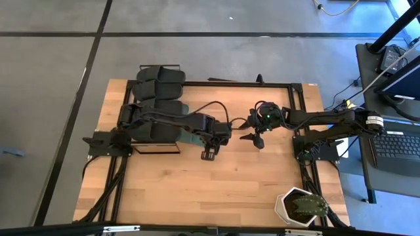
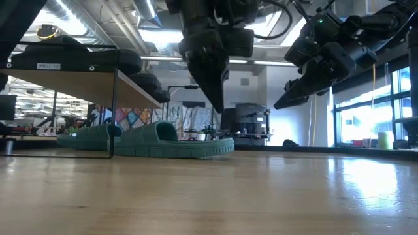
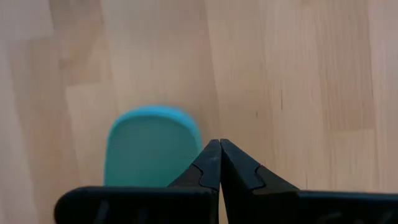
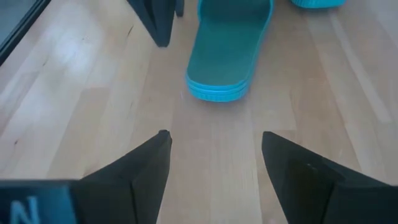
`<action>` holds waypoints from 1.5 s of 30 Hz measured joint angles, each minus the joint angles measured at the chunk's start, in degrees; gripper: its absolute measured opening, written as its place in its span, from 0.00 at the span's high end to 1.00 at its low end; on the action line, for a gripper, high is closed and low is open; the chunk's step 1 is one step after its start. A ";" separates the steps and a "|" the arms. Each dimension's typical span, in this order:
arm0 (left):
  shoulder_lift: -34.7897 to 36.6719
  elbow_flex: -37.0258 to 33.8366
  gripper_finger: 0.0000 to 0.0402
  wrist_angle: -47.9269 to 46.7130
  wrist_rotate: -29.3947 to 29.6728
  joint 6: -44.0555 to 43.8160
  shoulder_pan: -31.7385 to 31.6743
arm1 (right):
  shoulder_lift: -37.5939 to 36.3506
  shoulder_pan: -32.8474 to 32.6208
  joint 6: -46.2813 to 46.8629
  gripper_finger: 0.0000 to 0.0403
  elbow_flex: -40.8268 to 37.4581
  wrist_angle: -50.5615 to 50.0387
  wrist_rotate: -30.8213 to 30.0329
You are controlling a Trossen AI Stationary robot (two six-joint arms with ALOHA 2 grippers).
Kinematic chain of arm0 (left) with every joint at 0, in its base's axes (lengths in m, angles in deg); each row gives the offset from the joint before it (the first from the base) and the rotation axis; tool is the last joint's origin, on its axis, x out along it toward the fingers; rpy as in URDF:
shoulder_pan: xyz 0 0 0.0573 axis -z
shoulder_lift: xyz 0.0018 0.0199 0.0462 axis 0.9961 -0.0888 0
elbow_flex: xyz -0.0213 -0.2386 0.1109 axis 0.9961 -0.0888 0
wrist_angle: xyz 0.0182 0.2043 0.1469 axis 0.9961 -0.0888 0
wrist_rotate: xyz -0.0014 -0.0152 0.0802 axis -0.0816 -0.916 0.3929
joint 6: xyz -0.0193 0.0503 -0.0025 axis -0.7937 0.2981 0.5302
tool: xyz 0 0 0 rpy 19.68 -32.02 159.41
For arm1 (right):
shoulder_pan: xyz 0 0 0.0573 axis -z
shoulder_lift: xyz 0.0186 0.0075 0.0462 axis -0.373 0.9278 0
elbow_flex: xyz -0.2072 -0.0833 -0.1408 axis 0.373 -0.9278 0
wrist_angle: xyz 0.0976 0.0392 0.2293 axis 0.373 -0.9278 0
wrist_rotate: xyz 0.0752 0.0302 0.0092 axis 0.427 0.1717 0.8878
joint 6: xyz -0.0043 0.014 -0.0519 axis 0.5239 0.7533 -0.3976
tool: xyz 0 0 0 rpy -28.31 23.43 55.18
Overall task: Pick and place slides into the shelf
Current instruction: Put the green slipper under the shelf
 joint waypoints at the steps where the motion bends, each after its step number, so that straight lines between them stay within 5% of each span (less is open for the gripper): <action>1: -0.33 0.03 1.00 0.51 -0.31 0.34 0.12 | 0.01 0.00 0.02 0.38 -0.01 0.02 0.00; 22: -5.85 -0.04 1.00 13.58 0.43 -0.16 -0.72 | 0.07 0.00 -0.01 0.38 -0.04 -0.01 0.00; 45: -9.71 -0.39 1.00 12.41 5.69 -3.13 -2.92 | 0.07 0.00 -0.32 0.38 -0.06 -0.67 -0.02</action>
